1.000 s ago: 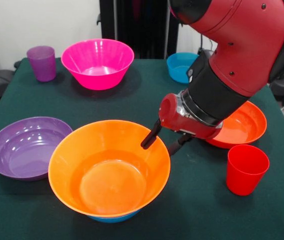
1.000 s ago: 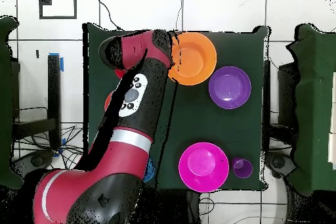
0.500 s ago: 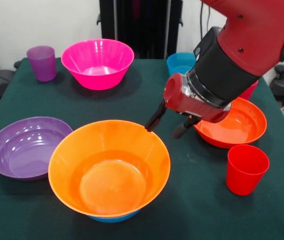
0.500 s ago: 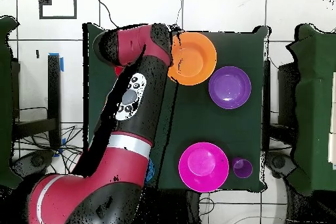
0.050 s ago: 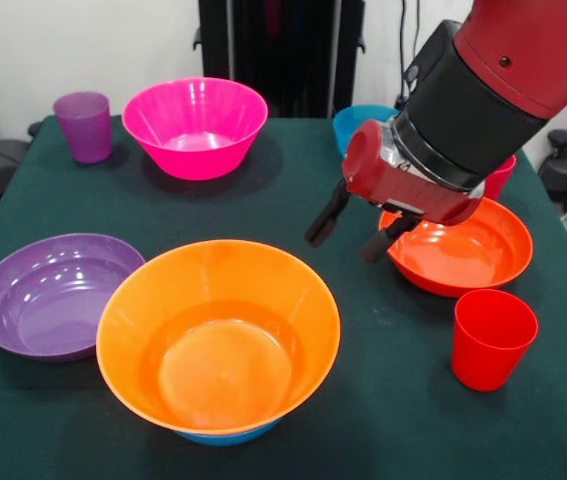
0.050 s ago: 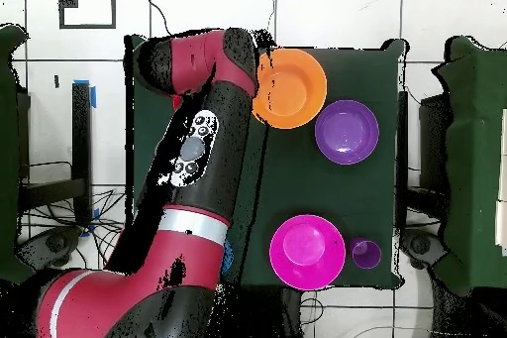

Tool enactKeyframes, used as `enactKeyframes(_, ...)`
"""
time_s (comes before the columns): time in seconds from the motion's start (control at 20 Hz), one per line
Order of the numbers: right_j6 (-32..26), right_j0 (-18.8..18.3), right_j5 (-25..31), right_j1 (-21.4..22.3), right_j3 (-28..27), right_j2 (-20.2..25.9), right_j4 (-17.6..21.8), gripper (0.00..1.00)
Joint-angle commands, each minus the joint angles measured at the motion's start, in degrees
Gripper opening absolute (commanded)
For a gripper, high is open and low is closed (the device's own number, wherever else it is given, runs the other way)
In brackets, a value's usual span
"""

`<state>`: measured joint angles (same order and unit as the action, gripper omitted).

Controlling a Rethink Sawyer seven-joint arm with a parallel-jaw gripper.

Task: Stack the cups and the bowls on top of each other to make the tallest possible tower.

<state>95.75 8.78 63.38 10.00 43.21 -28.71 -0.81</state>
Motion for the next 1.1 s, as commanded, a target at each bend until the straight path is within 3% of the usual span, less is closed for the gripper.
enactKeyframes(0.05,-12.3,0.0,6.7,-0.3,-0.4,8.8,2.5,1.0)
enactKeyframes(0.75,-17.3,-1.3,7.2,0.2,-1.0,9.5,4.4,1.0)
enactKeyframes(1.1,-16.9,-1.6,7.4,1.0,-0.5,9.9,4.1,1.0)
